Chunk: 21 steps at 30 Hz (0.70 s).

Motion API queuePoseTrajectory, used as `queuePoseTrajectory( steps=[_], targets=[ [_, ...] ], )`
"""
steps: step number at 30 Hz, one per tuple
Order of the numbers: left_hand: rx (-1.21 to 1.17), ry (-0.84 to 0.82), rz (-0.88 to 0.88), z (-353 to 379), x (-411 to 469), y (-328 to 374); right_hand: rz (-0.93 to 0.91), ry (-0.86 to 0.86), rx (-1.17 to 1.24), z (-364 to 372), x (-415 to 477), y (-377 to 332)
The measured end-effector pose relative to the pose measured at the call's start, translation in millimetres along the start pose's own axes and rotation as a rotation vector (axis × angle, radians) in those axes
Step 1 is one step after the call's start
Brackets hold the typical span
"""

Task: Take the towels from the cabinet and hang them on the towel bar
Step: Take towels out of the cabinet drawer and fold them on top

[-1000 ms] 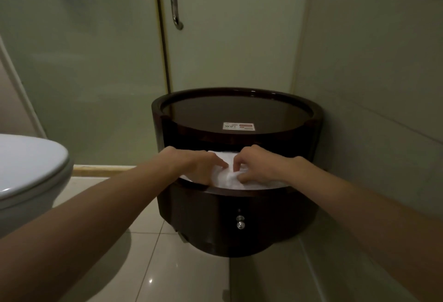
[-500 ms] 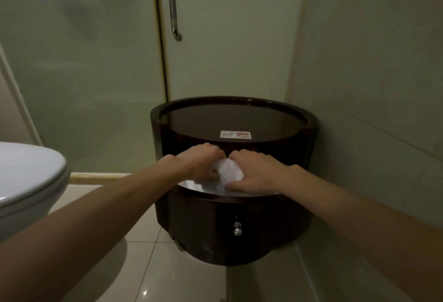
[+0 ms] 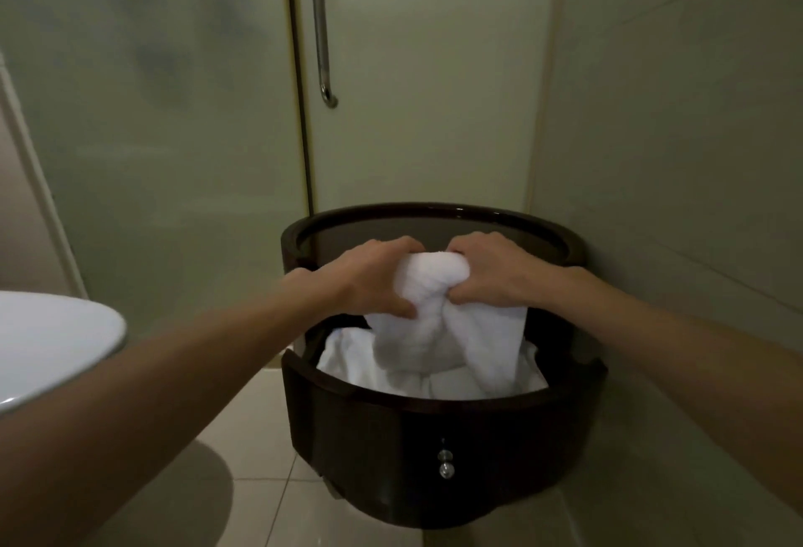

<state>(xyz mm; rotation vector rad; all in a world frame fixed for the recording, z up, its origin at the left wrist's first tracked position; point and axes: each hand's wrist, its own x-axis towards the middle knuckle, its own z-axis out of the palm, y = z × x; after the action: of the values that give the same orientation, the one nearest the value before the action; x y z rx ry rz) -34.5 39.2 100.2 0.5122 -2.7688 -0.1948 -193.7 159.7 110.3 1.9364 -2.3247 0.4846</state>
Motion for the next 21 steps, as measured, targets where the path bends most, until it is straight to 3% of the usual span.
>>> queuePoseTrajectory(
  steps=[14, 18, 21],
  targets=[
    [0.035, 0.309, 0.041, -85, 97, -33, -0.081, 0.151, -0.025, -82, 106, 14],
    [0.164, 0.426, 0.031, -94, 130, -38, -0.074, 0.305, -0.162, -91, 130, 24],
    [0.323, 0.353, 0.038, -72, 135, -44, -0.078, 0.333, -0.413, -72, 135, 25]
  ],
)
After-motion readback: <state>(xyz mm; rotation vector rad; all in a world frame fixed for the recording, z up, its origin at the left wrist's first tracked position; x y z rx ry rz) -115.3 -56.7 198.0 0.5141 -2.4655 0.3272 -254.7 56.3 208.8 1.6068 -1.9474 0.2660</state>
